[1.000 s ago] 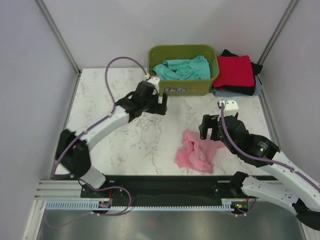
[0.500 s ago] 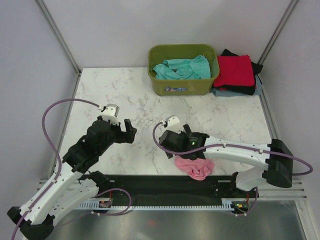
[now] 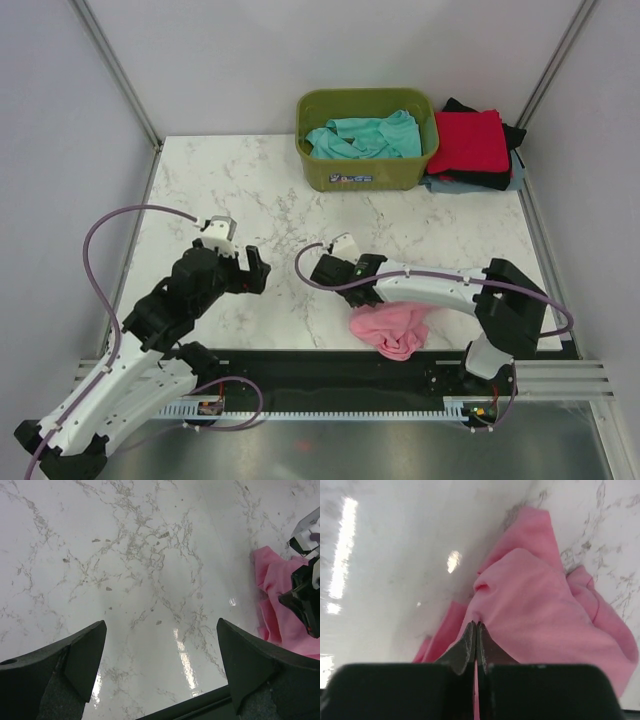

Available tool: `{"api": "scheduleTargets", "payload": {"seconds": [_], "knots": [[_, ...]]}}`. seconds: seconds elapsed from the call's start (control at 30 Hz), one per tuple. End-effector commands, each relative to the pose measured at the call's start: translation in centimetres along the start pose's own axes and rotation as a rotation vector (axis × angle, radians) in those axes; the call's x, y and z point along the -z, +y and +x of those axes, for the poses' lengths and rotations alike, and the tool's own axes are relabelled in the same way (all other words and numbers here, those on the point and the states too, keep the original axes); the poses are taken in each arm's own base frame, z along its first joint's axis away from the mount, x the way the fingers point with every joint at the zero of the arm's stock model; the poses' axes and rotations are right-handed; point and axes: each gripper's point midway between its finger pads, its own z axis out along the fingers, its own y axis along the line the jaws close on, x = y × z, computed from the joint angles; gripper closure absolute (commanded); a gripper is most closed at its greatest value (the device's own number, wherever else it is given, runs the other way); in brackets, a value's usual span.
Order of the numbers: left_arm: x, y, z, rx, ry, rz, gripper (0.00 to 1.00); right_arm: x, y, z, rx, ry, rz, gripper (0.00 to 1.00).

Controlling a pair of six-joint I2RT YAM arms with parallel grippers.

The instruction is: Fold and stack the t-shirts

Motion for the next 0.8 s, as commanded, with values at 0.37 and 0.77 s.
{"api": "scheduleTargets", "payload": {"seconds": [0.37,0.77], "knots": [[4.2,4.0,-3.5,0.135,-0.253,-0.157,0.01,38.2,-2.8,-31.3,-0.134,-1.058,-0.425,1.0],[9.2,4.6,-4.5,0.256,-0.309,-0.123,0.03,11.6,-5.7,-13.1,-0.379,-0.42,-0.129,0.12]]}}
